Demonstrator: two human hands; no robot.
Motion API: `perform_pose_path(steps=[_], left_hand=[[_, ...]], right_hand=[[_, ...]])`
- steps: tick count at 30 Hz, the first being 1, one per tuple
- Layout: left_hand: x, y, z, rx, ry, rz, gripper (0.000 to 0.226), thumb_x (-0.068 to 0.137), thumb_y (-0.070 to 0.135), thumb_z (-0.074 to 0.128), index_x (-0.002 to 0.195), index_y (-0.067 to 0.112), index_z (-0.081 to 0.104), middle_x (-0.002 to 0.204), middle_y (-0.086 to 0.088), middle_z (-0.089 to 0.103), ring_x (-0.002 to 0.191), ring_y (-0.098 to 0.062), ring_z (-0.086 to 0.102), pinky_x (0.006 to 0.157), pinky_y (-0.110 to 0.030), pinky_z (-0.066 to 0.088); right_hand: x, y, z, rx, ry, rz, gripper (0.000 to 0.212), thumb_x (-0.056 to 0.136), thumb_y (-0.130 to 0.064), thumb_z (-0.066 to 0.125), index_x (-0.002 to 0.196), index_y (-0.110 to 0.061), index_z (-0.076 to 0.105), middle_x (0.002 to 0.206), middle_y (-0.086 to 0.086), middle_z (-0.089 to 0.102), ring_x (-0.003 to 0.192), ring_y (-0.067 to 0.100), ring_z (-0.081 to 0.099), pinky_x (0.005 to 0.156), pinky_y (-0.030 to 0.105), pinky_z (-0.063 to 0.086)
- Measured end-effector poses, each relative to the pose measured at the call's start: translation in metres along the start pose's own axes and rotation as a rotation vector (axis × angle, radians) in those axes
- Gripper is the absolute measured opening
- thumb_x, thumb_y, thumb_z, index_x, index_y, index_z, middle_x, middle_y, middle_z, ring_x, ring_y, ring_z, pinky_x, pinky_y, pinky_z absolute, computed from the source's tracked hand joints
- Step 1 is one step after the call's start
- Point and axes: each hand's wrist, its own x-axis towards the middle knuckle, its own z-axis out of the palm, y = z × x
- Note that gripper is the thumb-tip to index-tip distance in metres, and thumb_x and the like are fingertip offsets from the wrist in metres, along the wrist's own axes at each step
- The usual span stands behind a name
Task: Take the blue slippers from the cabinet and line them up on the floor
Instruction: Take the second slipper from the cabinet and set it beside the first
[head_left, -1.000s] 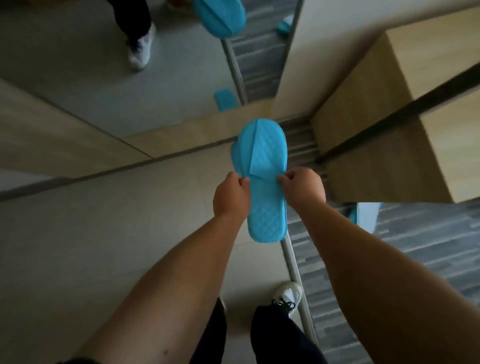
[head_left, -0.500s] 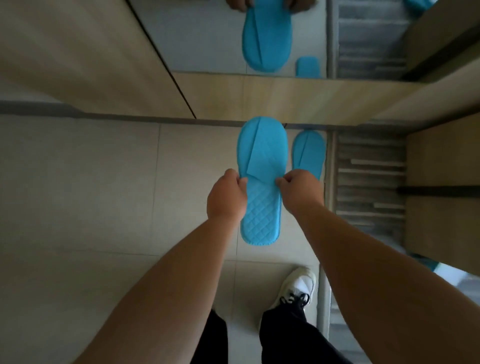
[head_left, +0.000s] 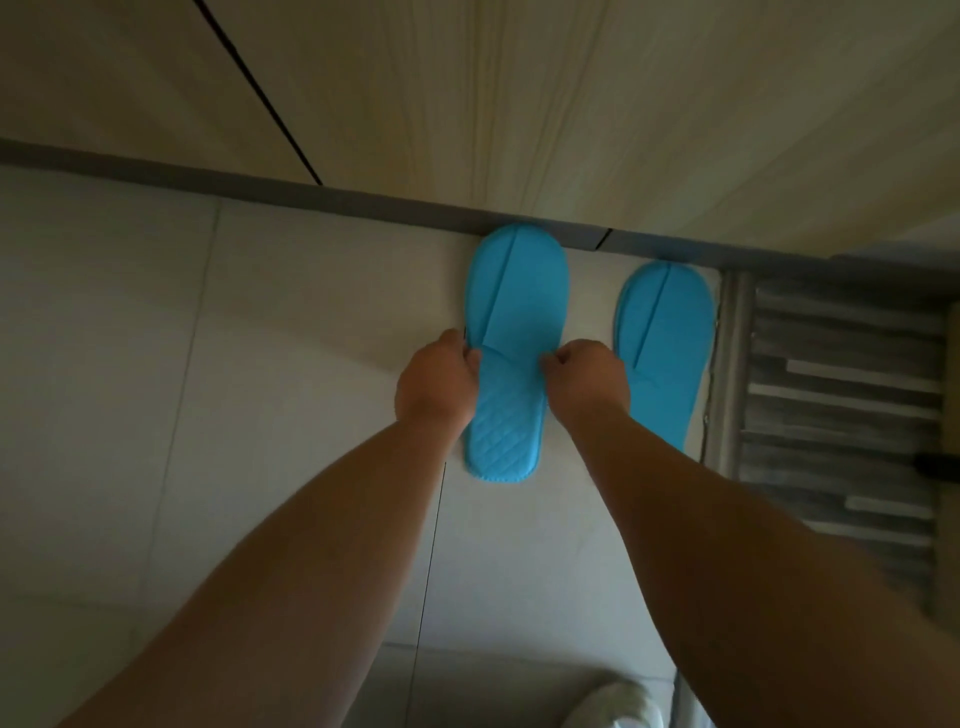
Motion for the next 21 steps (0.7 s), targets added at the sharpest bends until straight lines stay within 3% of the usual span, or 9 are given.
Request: perform_pose_path(steps=[16, 21], left_hand=[[0.013, -0.008, 0.008, 0.126, -0.036, 0.099, 0.031, 0.101, 0.032, 0.034, 0.104, 0.008, 0.053, 0.097, -0.012, 0.064, 0.088, -0.03, 0.061, 0.066, -0.034, 0.039], [0.012, -0.007, 0.007, 0.128, -0.035, 0.1, 0.031, 0.101, 0.032, 0.035, 0.103, 0.006, 0.053, 0.094, -0.012, 0.064, 0.086, -0.031, 0.061, 0.066, -0.034, 0.04]], right_hand=[[0.008, 0.007, 0.012, 0.022, -0.001, 0.06, 0.025, 0.089, -0.025, 0.055, 0.068, -0.012, 0.055, 0.068, 0.006, 0.058, 0.07, 0.028, 0.058, 0.061, 0.03, 0.041], [0.006, 0.006, 0.013, 0.033, -0.006, 0.069, 0.02, 0.089, -0.024, 0.055, 0.08, -0.008, 0.063, 0.08, 0.011, 0.064, 0.076, 0.03, 0.061, 0.063, 0.03, 0.042]])
